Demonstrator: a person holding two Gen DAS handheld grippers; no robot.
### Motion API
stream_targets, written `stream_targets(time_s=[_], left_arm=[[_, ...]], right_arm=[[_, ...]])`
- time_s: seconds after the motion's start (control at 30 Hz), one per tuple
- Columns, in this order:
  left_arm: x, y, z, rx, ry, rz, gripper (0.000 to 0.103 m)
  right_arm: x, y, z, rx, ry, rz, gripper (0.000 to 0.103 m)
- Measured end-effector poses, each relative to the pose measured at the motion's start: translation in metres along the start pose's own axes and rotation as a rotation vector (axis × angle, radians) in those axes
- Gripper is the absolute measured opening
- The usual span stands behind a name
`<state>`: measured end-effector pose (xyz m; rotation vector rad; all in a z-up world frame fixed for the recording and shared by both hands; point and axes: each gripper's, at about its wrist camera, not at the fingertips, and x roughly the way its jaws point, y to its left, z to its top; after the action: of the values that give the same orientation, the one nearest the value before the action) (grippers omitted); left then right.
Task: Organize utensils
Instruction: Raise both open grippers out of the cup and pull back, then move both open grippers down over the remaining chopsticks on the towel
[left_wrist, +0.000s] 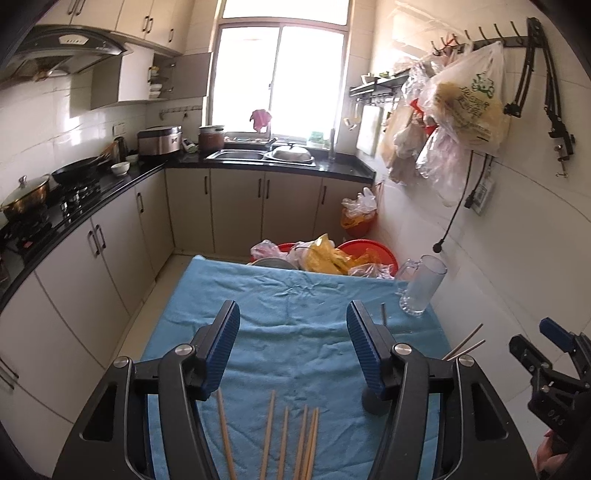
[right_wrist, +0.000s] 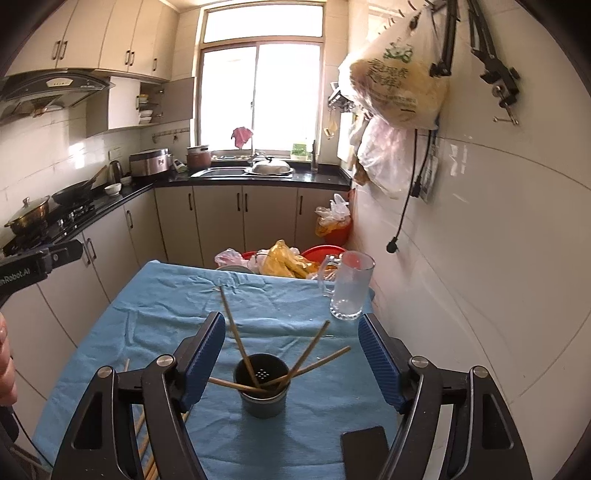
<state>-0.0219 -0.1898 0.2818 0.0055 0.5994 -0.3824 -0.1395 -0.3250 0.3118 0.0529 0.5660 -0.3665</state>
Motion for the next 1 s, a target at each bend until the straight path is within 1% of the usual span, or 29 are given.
stream_targets(time_s=[0.23, 0.3, 0.47, 0.7, 1.0], left_arm=[[-0.001, 0.02, -0.011, -0.034, 0.018, 0.027, 0.059], [-0.003, 0.025, -0.014, -0.044, 0.021, 0.036, 0.06], [-0.007, 0.038, -0.021, -0.063, 0.027, 0.055, 0.062], [-0.011, 0.062, -0.029, -0.099, 0.04, 0.087, 0.062], [-0.014, 0.092, -0.043, -0.144, 0.066, 0.118, 0.062]], right_arm=[[-0.003, 0.016, 0.003, -0.037, -0.008, 0.036, 0.079], [-0.003, 0.02, 0.005, -0.046, -0.012, 0.044, 0.082], [-0.006, 0.034, 0.009, -0.071, -0.024, 0.072, 0.084], [-0.009, 0.058, 0.012, -0.103, -0.038, 0.119, 0.085], [-0.008, 0.095, 0.012, -0.149, -0.028, 0.174, 0.085]])
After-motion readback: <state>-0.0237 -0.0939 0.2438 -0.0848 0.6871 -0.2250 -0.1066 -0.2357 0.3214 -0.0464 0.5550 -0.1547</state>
